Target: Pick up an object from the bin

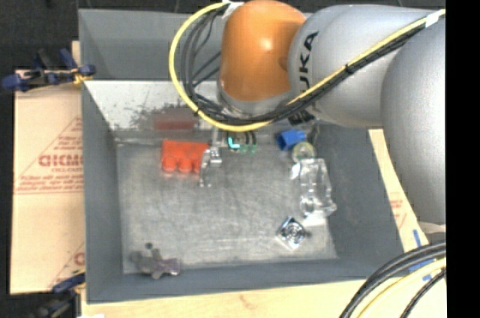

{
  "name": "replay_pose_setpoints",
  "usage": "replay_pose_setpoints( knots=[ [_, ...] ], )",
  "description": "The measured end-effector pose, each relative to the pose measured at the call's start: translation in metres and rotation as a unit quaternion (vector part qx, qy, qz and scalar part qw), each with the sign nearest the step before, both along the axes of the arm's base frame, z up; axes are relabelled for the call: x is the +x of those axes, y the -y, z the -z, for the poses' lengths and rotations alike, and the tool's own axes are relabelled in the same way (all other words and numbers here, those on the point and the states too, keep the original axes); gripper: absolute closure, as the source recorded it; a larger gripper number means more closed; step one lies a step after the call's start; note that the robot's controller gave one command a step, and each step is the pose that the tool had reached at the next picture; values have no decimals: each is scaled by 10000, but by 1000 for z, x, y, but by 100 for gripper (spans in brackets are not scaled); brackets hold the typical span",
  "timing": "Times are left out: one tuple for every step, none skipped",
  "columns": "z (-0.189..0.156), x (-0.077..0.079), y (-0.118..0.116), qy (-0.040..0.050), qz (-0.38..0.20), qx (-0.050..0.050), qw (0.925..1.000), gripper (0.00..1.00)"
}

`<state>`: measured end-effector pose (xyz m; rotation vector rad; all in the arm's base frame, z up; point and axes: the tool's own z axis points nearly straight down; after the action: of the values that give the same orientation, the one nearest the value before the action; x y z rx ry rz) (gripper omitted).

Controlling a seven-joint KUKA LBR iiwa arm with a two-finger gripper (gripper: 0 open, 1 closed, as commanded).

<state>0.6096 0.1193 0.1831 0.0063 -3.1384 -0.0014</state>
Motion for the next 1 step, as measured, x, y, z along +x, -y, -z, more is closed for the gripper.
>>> replay_pose_setpoints(
  knots=[
    [105, 27, -3, 8, 451, -2, 9990, 0]
  ],
)
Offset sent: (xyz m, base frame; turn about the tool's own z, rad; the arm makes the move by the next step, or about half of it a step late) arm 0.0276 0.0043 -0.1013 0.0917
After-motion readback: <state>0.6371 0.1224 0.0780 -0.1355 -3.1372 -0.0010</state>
